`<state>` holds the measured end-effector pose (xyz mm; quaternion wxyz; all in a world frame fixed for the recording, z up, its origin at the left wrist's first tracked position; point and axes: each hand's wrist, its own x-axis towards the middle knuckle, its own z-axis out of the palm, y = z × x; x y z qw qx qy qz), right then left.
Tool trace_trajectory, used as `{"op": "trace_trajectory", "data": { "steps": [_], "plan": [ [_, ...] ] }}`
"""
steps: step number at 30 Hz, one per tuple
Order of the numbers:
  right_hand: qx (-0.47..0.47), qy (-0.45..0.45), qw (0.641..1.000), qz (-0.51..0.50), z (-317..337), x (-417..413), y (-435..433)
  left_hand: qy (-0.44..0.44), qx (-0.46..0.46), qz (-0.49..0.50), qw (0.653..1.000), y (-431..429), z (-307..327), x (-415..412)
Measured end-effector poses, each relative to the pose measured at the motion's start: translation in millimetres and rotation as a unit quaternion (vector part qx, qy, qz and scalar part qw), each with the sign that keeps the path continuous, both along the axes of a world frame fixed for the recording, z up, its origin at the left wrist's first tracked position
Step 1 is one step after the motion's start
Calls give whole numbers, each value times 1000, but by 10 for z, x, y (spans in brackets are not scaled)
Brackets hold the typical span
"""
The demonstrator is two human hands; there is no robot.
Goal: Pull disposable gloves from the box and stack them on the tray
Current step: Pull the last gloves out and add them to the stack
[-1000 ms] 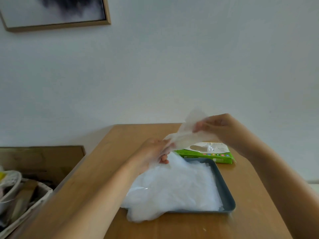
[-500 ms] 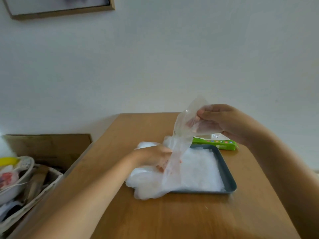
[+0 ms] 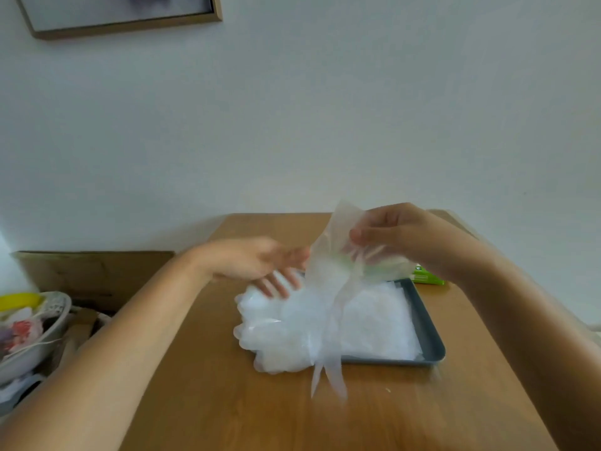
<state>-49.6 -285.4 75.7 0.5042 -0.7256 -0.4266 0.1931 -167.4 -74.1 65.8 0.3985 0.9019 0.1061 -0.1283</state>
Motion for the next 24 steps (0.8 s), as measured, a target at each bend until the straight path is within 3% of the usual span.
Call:
{"op": "trace_trajectory", "data": {
  "steps": [3,5,8,10,14,17,21,24],
  "plan": [
    [-37,-77,996,-11,13,-87,32,-173,-28,-15,984,-202,-2,121],
    [-39,-95,995,-11,31,-136,16,-202,-35,-56,977,-356,-2,191],
    [-6,-98,994,-40,75,-123,-45,-225,32,10,974,-415,-7,242],
    [32,-56,997,-49,95,-76,-72,-213,12,45,976,-332,-24,244],
    [88,69,991,-70,39,-10,-87,-167,-141,100,971,-122,3,233],
    [95,160,978,-91,-79,9,-103,-145,-190,142,961,20,55,264],
    [17,161,978,-128,-331,102,-158,-110,-84,120,983,205,14,411],
    [-84,96,978,-163,-629,182,-205,-56,42,108,992,235,-153,576]
  ]
}}
